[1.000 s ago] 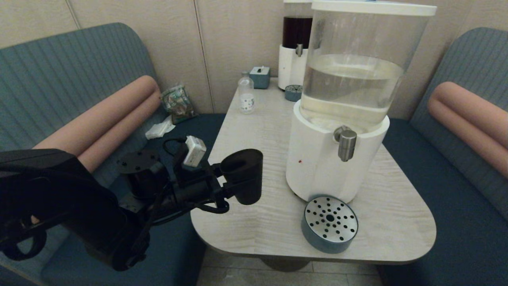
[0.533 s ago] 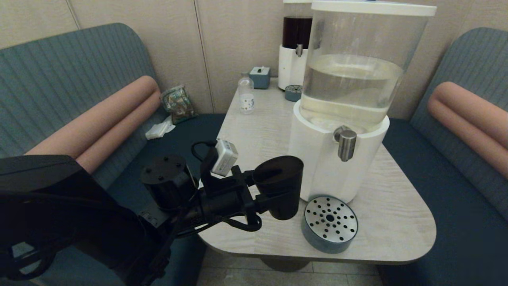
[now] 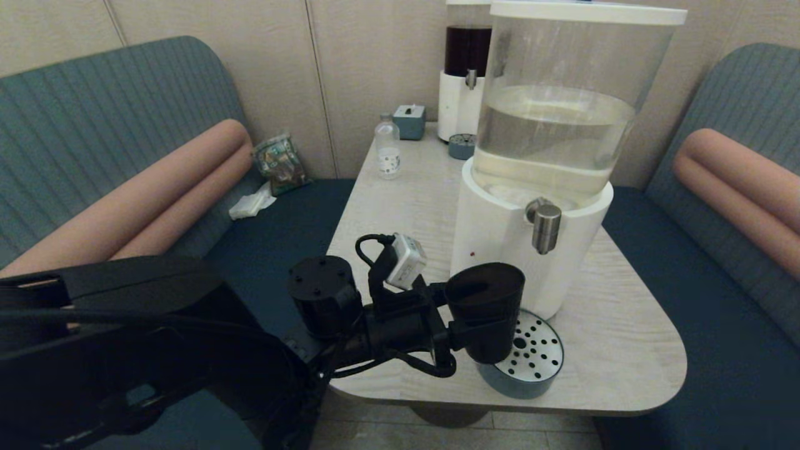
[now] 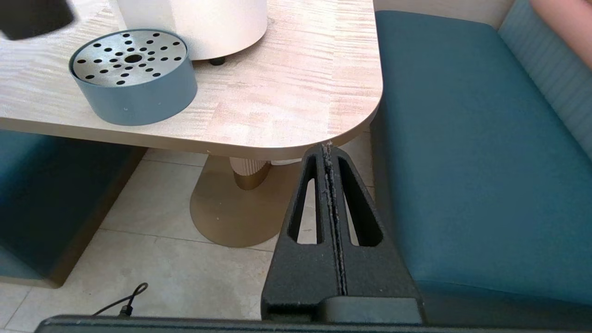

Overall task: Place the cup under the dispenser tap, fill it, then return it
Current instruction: Place it under the water dispenser

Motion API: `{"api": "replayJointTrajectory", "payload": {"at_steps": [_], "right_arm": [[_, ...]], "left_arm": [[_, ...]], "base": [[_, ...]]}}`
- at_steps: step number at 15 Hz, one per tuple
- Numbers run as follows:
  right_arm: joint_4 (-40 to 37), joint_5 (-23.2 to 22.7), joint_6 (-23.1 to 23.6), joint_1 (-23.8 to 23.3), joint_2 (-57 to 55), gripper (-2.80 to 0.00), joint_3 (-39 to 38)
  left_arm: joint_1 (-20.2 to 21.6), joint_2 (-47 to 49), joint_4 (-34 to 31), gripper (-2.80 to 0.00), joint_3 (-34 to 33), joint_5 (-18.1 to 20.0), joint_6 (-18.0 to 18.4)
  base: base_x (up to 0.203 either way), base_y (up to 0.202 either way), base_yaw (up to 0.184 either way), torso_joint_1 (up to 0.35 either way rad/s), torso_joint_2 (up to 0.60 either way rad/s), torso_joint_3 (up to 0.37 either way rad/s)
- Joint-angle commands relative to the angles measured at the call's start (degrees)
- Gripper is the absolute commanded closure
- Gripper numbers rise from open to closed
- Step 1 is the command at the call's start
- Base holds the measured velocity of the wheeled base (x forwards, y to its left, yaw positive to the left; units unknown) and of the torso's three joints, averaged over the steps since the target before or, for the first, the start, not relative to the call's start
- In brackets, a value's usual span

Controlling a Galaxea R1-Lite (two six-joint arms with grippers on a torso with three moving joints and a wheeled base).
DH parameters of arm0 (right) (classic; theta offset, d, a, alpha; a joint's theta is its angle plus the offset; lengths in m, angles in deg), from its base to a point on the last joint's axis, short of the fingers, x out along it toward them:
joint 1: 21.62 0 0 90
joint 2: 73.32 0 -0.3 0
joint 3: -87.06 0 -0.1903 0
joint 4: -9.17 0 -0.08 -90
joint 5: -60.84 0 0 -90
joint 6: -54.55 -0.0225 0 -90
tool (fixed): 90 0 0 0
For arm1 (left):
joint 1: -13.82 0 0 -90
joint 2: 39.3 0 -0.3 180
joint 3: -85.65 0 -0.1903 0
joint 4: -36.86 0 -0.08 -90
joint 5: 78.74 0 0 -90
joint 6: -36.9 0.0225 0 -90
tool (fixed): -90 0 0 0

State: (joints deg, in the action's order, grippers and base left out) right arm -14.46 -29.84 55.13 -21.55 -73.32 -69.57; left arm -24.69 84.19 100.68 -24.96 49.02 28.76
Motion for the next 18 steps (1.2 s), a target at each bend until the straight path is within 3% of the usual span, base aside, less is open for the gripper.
{"api": "replayJointTrajectory", "payload": {"at_steps": [1,13,18], "right_arm": [[0.0,0.0,0.0,0.0,0.0,0.0,0.0],[0.0,0.0,0.0,0.0,0.0,0.0,0.0],[0.0,0.0,0.0,0.0,0.0,0.0,0.0]], "left_arm": [[-1.1,4.0,0.5,0.0,2.4,0.2,-0.3],[-2.4,16.8,0.5,0.0,21.1,-0.1,-1.8],[-2.3,17.0,0.5,0.0,22.1,0.0,-1.8]], "base": [[0.0,0.0,0.0,0.0,0.0,0.0],[0.0,0.0,0.0,0.0,0.0,0.0],[0.0,0.0,0.0,0.0,0.0,0.0]]}}
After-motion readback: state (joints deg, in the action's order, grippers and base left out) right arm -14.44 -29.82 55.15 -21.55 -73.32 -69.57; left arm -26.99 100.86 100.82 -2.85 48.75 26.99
